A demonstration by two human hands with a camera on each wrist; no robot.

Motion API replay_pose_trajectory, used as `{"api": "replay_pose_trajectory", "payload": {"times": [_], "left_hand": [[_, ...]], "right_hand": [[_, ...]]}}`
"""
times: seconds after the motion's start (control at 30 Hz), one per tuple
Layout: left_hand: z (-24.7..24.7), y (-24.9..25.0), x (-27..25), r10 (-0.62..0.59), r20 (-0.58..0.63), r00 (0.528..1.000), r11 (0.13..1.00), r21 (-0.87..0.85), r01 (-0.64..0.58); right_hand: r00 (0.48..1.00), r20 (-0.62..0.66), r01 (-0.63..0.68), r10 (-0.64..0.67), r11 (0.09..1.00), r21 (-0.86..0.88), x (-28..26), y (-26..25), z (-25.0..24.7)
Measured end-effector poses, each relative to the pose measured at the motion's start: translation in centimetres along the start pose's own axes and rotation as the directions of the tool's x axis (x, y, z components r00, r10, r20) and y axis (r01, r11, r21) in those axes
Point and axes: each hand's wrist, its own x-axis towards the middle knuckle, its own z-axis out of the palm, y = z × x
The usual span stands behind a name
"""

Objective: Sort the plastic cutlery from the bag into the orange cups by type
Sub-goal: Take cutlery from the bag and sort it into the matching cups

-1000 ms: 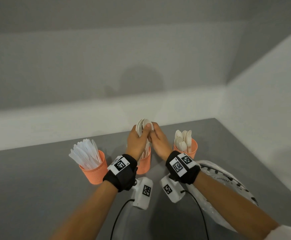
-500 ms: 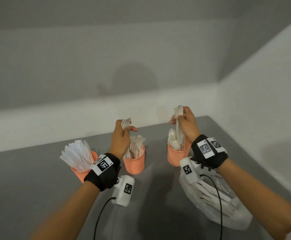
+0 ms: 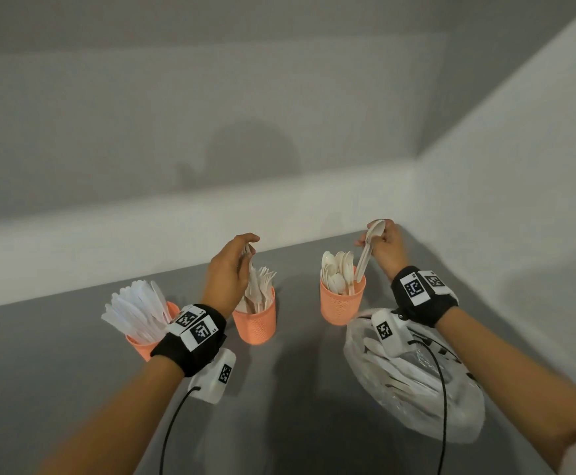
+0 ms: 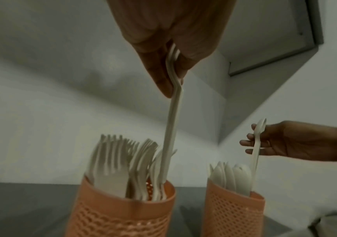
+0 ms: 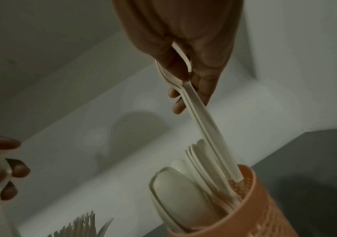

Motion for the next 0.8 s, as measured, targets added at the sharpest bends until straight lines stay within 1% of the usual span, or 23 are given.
{"api": "replay_pose_trajectory", "payload": {"times": [0.07,0.13,0.23,0.33,0.43,0.5,0.53,0.6,0.63,0.67,0.8], "left_hand": [[0.1,-0.4,-0.2,0.032,0.031,0.999,0.998,0.052,-0.033],[0.2,-0.9,-0.3,0.047,0.062,0.997,0.994,0.093,-0.053],[0.5,-1.1,-0.7,0.007,0.103,0.995,0.989,0.147,-0.022],[0.8,-1.2,-1.2,-0.053,0.163,0.985,0.974,0.228,0.015],[1.2,-1.2,-1.7,-0.077,0.244,0.967,0.941,0.338,-0.010],[1.4,-1.1,-2.0,-0.064,0.288,0.955,0.924,0.380,-0.053],[1.7,-1.3,-2.2,-0.053,0.312,0.948,0.913,0.400,-0.081],[2.2,-1.6,-2.3,-0.037,0.338,0.940,0.879,0.458,-0.130],[2.3,-1.6,-2.4,-0.040,0.357,0.933,0.869,0.474,-0.144],[2.5,-1.6,-2.3,-0.047,0.383,0.923,0.866,0.477,-0.153],[2.7,-1.8,-1.7,-0.096,0.440,0.893,0.843,0.513,-0.162]], "right_hand": [[1.000,0.012,-0.021,0.022,0.999,-0.048,0.0,0.3,0.3],[0.999,0.024,-0.037,0.040,0.991,-0.132,0.0,0.7,0.6],[0.996,0.038,-0.068,0.083,0.951,-0.301,0.1,1.6,0.9],[0.985,0.088,-0.090,0.148,0.878,-0.471,-0.5,2.1,1.2],[0.975,0.145,-0.056,0.168,0.819,-0.572,-1.2,2.1,1.6],[0.971,0.187,-0.005,0.151,0.789,-0.615,-1.7,1.9,1.9],[0.968,0.212,0.042,0.133,0.749,-0.661,-1.8,1.7,2.1],[0.959,0.266,0.152,0.098,0.615,-0.774,-2.1,1.5,2.6],[0.956,0.280,0.184,0.091,0.559,-0.808,-2.2,1.5,2.8],[0.954,0.282,0.190,0.098,0.529,-0.827,-2.2,1.5,3.0],[0.949,0.278,0.170,0.147,0.505,-0.846,-2.0,1.9,3.6]]}}
